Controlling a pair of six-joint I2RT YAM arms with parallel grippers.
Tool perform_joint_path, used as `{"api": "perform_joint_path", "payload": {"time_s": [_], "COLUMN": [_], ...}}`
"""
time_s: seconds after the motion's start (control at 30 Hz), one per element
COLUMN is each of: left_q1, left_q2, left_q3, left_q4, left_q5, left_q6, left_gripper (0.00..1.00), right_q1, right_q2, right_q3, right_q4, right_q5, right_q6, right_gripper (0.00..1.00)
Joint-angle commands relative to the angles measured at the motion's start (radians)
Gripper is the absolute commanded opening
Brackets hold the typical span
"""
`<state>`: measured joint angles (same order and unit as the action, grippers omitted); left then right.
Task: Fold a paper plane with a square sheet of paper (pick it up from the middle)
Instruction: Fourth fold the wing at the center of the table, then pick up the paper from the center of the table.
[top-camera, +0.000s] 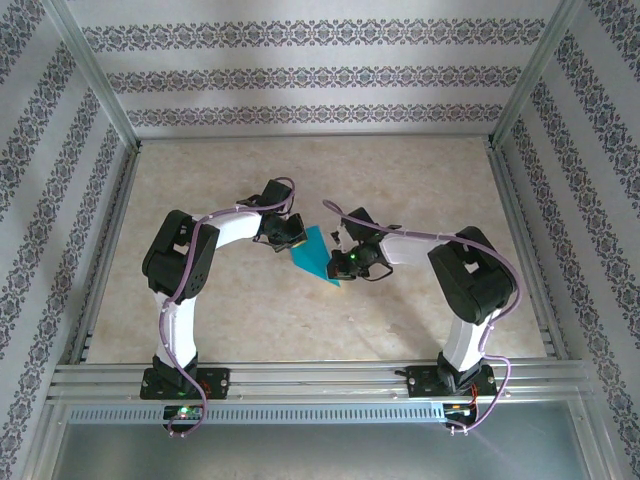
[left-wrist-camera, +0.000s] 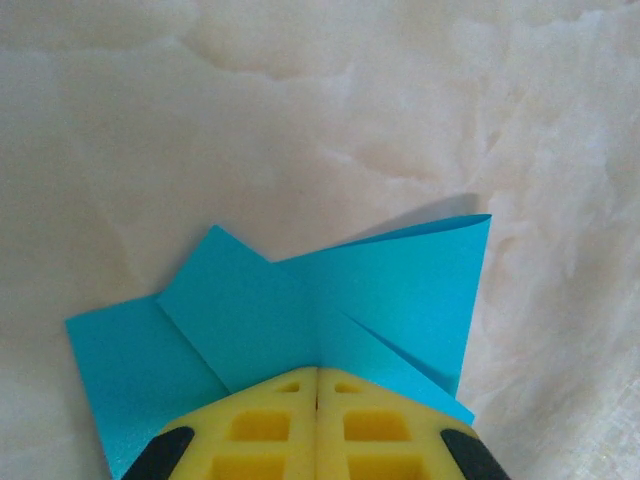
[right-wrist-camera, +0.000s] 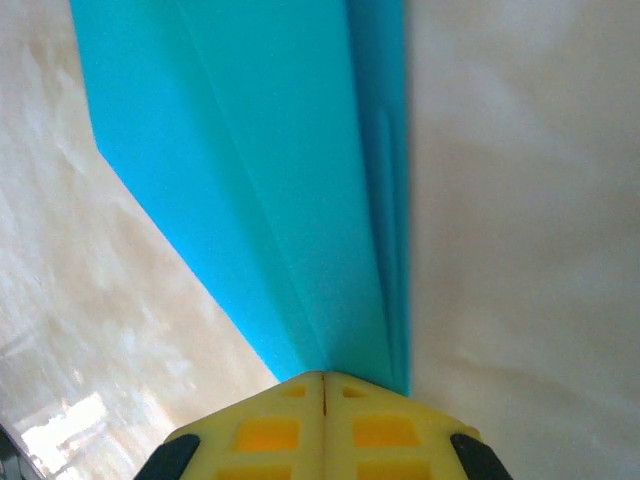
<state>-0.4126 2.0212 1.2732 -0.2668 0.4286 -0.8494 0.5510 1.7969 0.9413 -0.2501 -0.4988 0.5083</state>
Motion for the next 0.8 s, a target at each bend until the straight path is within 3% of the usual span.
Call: {"api": "perform_joint_path", "payload": {"time_s": [0.0, 0.1, 0.2, 0.3, 0.4, 0.6, 0.77], "left_q1": [0.000, 0.000, 0.000, 0.001, 0.014, 0.081, 0.116], "left_q2": [0.053, -0.007, -0.095, -0.184, -0.266, -0.412, -0.474], "left_q3": [-0.005, 0.006, -0.016, -0.092, -0.191, -0.395, -0.465], "left_q4": [-0.126, -0.060, 0.034, 0.128, 0.185, 0.286, 0.296], "left_q5": [-0.082, -0.012, 0.050, 0.044, 0.004, -0.045, -0.041], "left_q6": [0.027, 0.035, 0.009, -0.046, -0.106, -0.198, -0.208], "left_gripper": [0.07, 0.12, 0.18, 0.29, 0.36, 0.45, 0.53], "right_q1": [-0.024, -0.028, -0.030, -0.037, -0.044, -0.064, -0.074], "right_q2": [-0.068, -0.133, -0.175, -0.163, -0.107, 0.043, 0.111], "right_q3": [-0.055, -0.061, -0.060, -0.034, 0.022, 0.147, 0.198], "right_q4": [-0.025, 0.029, 0.090, 0.119, 0.120, 0.126, 0.136], "right_q5": [-0.023, -0.028, -0.001, 0.034, 0.034, 0.000, -0.031], "right_q6": [-0.019, 0.000, 0.026, 0.026, -0.008, -0.048, -0.057], "right_gripper": [0.03, 0.07, 0.18, 0.29, 0.34, 0.39, 0.41]}}
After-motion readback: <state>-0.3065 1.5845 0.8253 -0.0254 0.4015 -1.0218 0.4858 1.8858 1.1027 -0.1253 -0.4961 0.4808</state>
